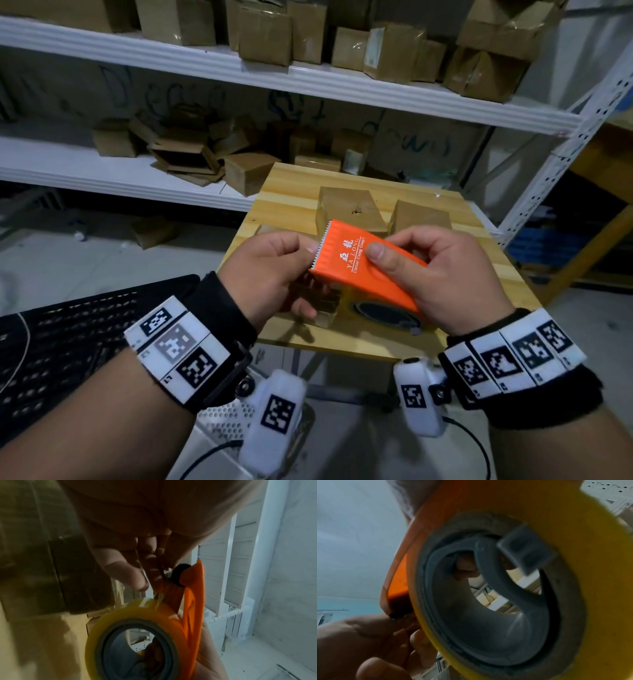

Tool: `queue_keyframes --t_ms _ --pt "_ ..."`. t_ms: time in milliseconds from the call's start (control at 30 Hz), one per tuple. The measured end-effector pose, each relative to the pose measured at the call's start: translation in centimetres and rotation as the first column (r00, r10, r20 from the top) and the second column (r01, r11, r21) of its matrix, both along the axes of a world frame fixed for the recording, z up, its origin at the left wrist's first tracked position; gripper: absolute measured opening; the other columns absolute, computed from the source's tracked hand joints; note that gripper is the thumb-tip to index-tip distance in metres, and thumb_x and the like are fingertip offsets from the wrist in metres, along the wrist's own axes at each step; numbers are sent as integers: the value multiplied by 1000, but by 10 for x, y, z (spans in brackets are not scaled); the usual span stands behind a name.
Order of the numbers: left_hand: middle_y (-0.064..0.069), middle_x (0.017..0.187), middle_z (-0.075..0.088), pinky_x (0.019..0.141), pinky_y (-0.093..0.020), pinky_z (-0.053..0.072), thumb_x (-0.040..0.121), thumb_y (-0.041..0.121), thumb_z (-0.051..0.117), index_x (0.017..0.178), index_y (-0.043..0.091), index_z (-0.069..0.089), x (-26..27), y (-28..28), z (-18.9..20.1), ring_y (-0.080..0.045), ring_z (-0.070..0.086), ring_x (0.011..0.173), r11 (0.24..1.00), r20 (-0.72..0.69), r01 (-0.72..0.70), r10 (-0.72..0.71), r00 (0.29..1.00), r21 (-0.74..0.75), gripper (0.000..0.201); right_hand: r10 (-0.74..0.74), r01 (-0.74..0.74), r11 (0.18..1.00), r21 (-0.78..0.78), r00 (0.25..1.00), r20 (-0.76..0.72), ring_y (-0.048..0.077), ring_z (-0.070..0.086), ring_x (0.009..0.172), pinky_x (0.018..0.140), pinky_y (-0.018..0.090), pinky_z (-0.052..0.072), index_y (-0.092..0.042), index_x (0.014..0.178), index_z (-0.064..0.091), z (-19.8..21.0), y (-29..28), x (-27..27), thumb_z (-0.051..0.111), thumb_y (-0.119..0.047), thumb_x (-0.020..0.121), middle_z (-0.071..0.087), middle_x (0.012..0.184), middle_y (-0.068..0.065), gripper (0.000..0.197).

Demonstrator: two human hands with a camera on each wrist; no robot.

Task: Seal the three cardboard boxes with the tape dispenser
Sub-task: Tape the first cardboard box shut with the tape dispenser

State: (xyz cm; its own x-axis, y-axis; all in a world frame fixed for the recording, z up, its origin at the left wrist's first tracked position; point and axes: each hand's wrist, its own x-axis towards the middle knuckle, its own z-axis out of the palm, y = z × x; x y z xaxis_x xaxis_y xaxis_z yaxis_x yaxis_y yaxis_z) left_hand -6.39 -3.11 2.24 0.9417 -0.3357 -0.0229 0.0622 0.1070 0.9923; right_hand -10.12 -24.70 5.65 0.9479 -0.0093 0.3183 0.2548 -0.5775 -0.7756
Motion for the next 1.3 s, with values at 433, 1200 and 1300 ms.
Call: queue_keyframes --t_ms 433,1200,1300 --pt "-5 62 60 44 -29 38 104 24 52 68 29 70 -3 -3 -11 -21 53 56 980 175 -133 106 979 147 41 -17 8 986 -164 998 -58 3 66 81 65 24 46 -35 87 75 0 5 -2 58 -80 67 72 86 -15 53" --pt "4 62 69 57 -29 45 98 37 60 73 21 65 -7 3 -8 -6 59 55 763 525 -530 298 797 371 30 -19 -5 979 -206 994 -112 2 67 80 65 21 46 -35 86 74 4 0 -3 56 -81 67 72 86 -16 53" --pt "5 61 68 59 -25 45 98 37 59 73 23 64 -9 4 -5 -5 61 61 731 562 -550 276 780 403 29 -15 -3 982 -191 996 -93 2 67 78 66 22 47 -35 83 75 2 -1 -1 56 -82 66 73 83 -15 53"
